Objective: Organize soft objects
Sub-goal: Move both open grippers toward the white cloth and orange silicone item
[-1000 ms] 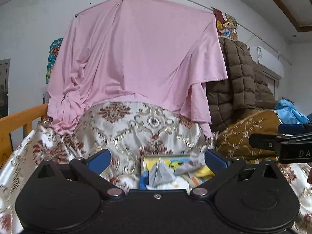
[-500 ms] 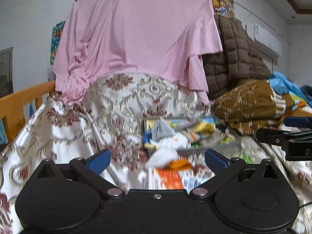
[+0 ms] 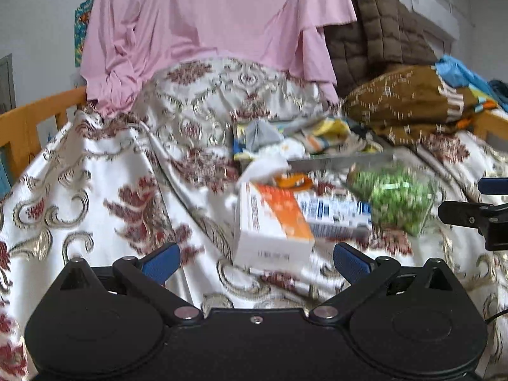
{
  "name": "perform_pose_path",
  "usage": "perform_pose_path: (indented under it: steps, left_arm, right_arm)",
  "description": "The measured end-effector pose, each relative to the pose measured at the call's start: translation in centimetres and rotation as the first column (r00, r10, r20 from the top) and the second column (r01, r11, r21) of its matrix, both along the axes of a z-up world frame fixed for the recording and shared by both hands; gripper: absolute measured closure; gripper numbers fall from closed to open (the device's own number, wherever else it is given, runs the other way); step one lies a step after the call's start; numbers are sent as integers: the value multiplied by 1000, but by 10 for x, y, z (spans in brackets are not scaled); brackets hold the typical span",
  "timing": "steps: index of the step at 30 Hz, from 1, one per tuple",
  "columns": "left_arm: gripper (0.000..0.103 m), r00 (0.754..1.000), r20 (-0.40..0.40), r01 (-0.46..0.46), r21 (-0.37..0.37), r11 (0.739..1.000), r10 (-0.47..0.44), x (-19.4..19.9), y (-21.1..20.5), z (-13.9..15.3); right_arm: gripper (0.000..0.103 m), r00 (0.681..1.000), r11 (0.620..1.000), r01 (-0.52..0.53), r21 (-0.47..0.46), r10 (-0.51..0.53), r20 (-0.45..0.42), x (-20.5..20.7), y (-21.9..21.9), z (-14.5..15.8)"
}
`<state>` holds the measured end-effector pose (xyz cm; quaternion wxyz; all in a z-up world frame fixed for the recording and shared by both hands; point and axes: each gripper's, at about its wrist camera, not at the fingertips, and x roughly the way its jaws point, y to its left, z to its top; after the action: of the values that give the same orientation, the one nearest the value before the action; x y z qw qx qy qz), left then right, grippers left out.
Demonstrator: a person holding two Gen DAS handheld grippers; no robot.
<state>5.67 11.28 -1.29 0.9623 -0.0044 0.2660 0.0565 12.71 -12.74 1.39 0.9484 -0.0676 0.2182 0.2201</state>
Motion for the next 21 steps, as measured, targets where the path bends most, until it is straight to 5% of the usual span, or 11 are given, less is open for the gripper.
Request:
perform_pose_path:
  steps: [21]
  left_arm:
    - [1, 996, -87, -31, 68, 997, 37, -10, 0, -16]
  right_arm:
    - [0, 985, 991, -127, -39, 121, -126, -22, 18, -37]
